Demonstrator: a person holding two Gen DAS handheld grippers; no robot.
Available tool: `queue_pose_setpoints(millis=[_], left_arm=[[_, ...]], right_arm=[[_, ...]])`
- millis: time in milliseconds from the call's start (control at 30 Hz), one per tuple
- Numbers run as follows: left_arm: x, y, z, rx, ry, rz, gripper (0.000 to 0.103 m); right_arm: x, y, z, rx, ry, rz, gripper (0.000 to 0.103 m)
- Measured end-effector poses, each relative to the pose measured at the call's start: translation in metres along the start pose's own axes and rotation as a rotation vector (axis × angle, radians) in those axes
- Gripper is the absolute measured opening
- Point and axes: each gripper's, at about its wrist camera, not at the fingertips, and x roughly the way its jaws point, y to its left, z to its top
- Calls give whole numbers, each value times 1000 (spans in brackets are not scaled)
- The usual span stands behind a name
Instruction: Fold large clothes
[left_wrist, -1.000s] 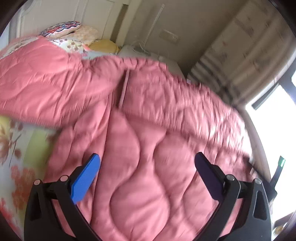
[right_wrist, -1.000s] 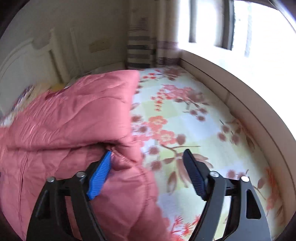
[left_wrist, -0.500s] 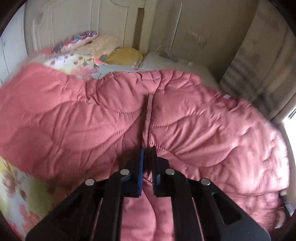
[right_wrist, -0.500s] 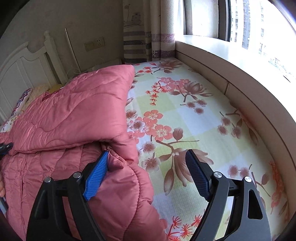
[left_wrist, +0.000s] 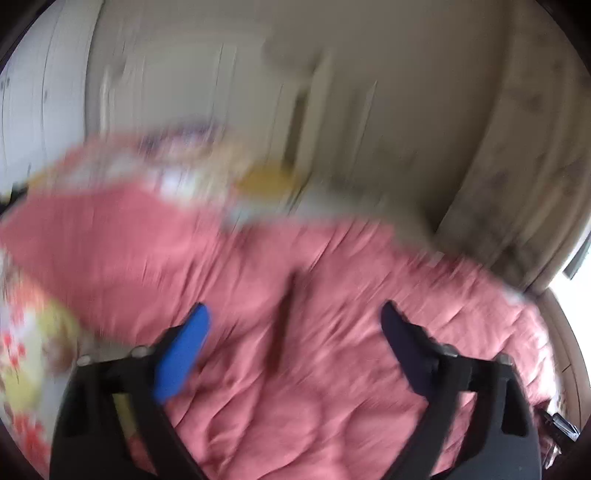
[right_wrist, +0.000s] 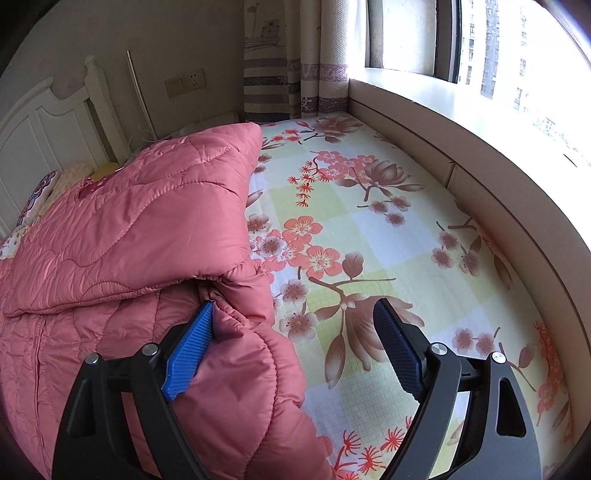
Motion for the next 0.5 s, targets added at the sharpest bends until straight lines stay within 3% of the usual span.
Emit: queue_pose_setpoints(millis=[33, 133, 233, 267, 333, 400, 500], left_arm=[[1, -20, 6, 83, -12, -27, 94], [33, -53, 8, 232, 98, -59, 92], [81, -60, -12, 298, 293, -31, 72], [94, -58, -24, 312, 368, -29, 73], [90, -49, -37, 336, 314, -26, 85], [89, -44, -41, 336, 309, -3, 97], [95, -32, -37, 261, 351, -32, 101]], right_arm=[[0, 0, 0, 0, -1, 0, 82], [0, 1, 1, 1, -5, -2, 82], [-1, 0, 2, 4, -20, 6, 82], [-2, -1, 2, 6, -27, 10, 82], [-5, -4, 2, 16, -42, 19, 81], [-15, -5, 4, 30, -79, -2, 77], [-38, 7, 17, 10, -182, 15, 76]])
